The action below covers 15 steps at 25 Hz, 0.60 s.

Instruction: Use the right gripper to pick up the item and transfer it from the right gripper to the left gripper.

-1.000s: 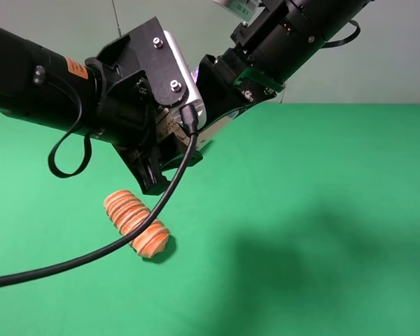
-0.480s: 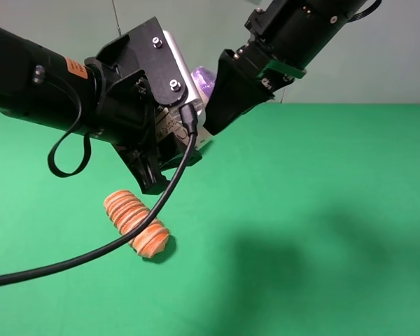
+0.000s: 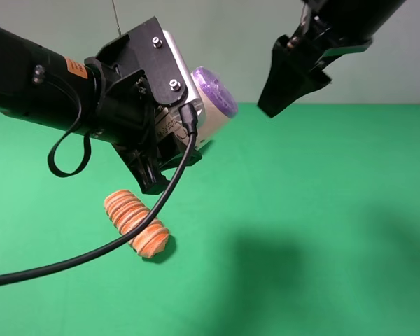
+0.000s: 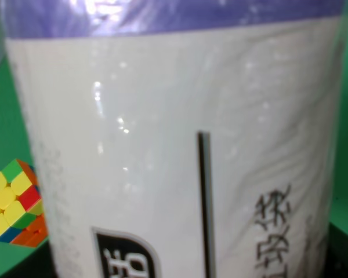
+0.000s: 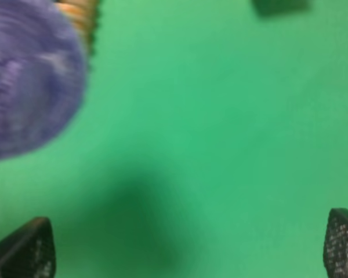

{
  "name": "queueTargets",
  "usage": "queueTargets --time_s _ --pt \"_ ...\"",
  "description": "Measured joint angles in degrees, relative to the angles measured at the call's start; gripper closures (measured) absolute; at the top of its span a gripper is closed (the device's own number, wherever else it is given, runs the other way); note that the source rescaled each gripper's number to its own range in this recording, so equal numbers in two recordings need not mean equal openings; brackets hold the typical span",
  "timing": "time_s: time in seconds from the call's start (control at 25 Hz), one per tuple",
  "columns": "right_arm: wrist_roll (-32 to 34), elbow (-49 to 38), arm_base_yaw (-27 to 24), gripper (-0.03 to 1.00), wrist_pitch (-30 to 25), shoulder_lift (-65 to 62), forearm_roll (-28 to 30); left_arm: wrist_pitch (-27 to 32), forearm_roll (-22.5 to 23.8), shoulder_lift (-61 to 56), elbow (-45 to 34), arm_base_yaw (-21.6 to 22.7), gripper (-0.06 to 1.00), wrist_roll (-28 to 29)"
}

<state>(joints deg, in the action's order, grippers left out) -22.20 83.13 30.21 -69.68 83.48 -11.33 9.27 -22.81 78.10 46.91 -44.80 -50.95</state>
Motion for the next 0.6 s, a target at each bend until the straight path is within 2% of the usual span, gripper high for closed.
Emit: queueTargets --time_s 0.32,0.6 --pt "8.9 -0.8 0.0 -0.03 0.0 -6.1 10.7 0.0 0.0 0.0 0.0 0.0 0.93 0.0" --pt "14.3 -11.8 0.0 -0.03 -0.1 -17.6 15.4 0.0 0.0 0.0 0.0 0.0 0.93 0.0"
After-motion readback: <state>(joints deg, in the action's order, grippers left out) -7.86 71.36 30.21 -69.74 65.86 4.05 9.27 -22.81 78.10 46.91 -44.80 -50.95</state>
